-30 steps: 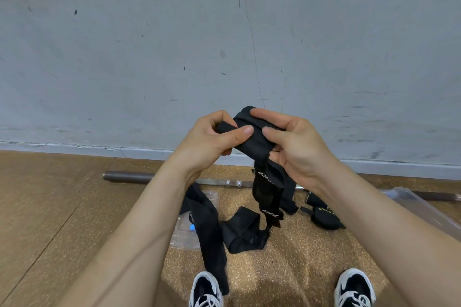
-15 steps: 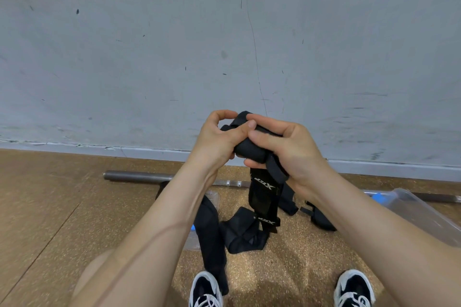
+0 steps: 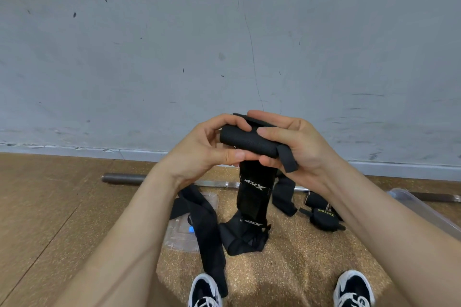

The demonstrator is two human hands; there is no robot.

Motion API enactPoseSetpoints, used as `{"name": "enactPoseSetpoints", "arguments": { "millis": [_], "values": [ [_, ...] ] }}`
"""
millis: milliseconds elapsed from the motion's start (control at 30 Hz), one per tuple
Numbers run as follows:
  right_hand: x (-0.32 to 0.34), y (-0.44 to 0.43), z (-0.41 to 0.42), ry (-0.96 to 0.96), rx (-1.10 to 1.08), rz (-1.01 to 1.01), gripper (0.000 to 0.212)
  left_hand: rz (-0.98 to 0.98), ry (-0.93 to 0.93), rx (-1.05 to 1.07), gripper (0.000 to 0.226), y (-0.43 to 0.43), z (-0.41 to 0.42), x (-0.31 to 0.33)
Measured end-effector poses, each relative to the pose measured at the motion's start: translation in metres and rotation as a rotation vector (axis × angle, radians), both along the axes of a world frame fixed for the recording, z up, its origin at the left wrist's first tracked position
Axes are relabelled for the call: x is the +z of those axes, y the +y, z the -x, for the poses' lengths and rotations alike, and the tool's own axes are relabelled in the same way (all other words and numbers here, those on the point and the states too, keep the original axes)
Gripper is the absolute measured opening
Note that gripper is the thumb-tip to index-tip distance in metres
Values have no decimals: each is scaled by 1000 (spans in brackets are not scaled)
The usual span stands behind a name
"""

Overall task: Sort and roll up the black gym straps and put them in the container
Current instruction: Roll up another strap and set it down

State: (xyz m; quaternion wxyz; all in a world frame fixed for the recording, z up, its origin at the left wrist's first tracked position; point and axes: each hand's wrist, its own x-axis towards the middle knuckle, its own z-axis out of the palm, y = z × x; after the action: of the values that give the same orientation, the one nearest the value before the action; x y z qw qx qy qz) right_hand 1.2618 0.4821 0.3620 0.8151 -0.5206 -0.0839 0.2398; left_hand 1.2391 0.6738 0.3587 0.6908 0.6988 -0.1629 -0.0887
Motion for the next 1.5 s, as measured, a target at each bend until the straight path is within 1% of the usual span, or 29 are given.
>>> {"name": "enactPoseSetpoints", "arguments": {
  "millis": [67,167,233,333,433,467,567,667,733,800,833,900,967,1000,1033,1067,1133,1167,1200,1233,1267,1367,1400,1500],
  "values": [
    [0,0,1,17,13,-12,28,-2,0,29,43,-2,0,2],
    [1,-1,2,37,39,-63,27,47,27,25,38,0,-2,3],
    [1,-1,4,25,73,-55,33,27,39,19,38,3,-3,4],
    [-4,2,4,-34,90,34,40,-39,49,47,36,7,-2,5],
    [-6,5,1,-120,24,193,45,-62,36,93,23,6,2,6],
    [-6,5,0,-149,-1,247,49,-64,31,110,23,4,3,7],
    [-5,3,-5,-254,-35,364,65,-73,22,163,38,0,4,5],
    [-4,2,-8,-341,-42,427,69,-90,40,262,29,-5,4,4],
    [-2,1,-8,-356,-55,478,80,-85,67,332,28,-9,2,0],
    [-3,-5,-9,-390,-49,545,107,-63,86,382,26,-14,1,-2],
    [-3,-9,-9,-426,-31,573,117,-47,90,402,24,-17,1,-3],
    [-5,-17,-9,-504,3,614,126,-13,99,437,26,-22,2,-3],
    [-5,-21,-9,-532,60,610,130,16,105,462,31,-24,1,-5],
    [-3,-19,-10,-509,79,601,126,24,101,470,34,-24,0,-5],
    [0,-16,-14,-461,89,587,116,28,96,479,38,-24,-1,-6],
    [3,-14,-15,-426,110,555,98,36,96,485,42,-24,-1,-6],
    [4,-14,-12,-437,169,466,51,75,106,506,50,-24,-3,-6],
    [4,-16,-11,-455,187,433,37,100,115,519,53,-25,-5,-6],
    [1,-16,-11,-458,195,396,37,118,128,530,54,-27,-5,-5],
    [-1,-15,-11,-446,186,359,44,128,139,539,55,-29,-5,-5],
    [-5,-13,-12,-443,140,360,44,135,148,544,55,-31,-5,-6],
    [-12,-3,-11,-418,-103,390,21,110,170,548,54,-38,-6,-7],
    [-13,-1,-10,-399,-131,384,16,86,177,556,53,-39,-6,-7],
    [-15,-1,-9,-389,-96,386,18,34,172,559,50,-36,-8,-6]
  ]
}}
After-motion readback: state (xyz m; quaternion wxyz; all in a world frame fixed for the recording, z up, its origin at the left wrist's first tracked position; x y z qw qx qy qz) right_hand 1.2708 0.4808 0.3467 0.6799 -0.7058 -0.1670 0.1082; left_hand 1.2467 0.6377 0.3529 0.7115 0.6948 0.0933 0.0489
